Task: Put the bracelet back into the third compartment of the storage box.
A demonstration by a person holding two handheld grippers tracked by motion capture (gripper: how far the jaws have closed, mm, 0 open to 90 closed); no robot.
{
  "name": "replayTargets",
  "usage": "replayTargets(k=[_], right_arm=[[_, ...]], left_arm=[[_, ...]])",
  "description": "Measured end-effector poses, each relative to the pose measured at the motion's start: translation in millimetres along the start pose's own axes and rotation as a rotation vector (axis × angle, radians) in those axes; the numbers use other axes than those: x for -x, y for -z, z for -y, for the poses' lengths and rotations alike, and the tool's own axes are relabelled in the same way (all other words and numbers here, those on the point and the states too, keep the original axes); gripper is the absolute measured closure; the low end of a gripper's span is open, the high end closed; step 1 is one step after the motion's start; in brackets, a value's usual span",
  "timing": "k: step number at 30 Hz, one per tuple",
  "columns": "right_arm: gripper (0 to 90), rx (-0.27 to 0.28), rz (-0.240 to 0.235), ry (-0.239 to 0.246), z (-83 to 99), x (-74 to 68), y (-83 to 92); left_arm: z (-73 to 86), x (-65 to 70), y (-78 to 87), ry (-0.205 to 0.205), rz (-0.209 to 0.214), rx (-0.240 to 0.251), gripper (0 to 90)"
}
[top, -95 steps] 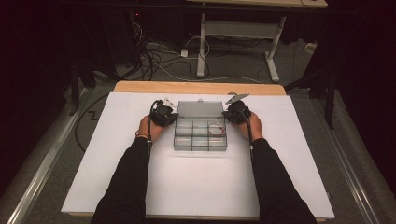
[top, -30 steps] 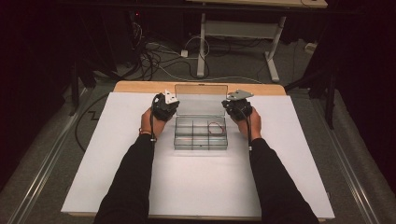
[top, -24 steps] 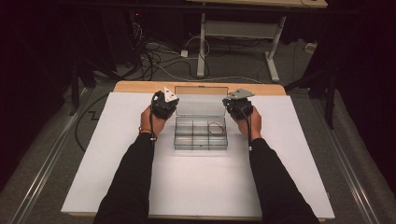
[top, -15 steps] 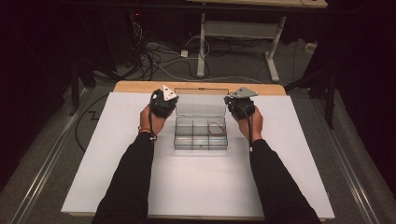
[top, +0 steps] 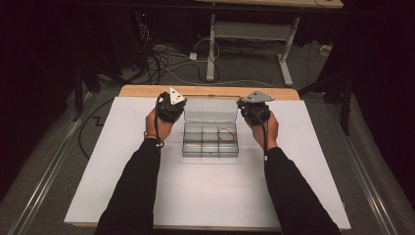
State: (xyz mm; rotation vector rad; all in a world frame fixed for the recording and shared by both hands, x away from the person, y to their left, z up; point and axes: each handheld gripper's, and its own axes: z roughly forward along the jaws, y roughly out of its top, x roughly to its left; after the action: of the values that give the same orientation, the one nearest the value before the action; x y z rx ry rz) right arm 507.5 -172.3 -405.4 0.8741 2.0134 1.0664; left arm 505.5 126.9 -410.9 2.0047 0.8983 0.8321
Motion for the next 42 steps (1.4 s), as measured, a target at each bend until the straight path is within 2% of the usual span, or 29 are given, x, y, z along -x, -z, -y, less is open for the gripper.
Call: replayTargets(k=[8, 15, 20, 26, 32, 36, 42], right_arm=[[87.7, -0.003, 0.002, -0.026, -3.0, -1.4, 7.7], [87.9, 0.007, 0.013, -0.007, -6.4, -3.5, 12.2], [87.9, -0.003, 0.041, 0.008, -6.3, -7.7, 15.0], [88.0, -0.007, 0.043, 0.011, -4.0, -9.4, 17.1], [87.9, 0.012, 0.040, 0.023, -5.3, -8.3, 22.8], [87.9, 0.011, 0.065, 0.069, -8.6, -12.2, 26.5], [87.9, 0.007, 0.055, 0.056, -9.1, -12.6, 30.8]], left_arm=[[-3.0, 0.0, 5.8, -0.004, 0.004, 0.007, 87.4], [-4.6, -0.6, 10.6, 0.009, 0.018, 0.021, 87.4], [-5.3, -1.0, 12.6, 0.003, 0.028, 0.018, 87.4], [-6.2, -0.5, 14.7, 0.002, 0.035, 0.017, 87.4], [-6.6, -0.3, 16.2, 0.007, 0.040, 0.023, 87.4], [-5.8, 0.3, 17.9, 0.003, 0.043, 0.020, 87.3], [-8.8, 0.6, 25.2, -0.003, 0.045, 0.042, 87.2]])
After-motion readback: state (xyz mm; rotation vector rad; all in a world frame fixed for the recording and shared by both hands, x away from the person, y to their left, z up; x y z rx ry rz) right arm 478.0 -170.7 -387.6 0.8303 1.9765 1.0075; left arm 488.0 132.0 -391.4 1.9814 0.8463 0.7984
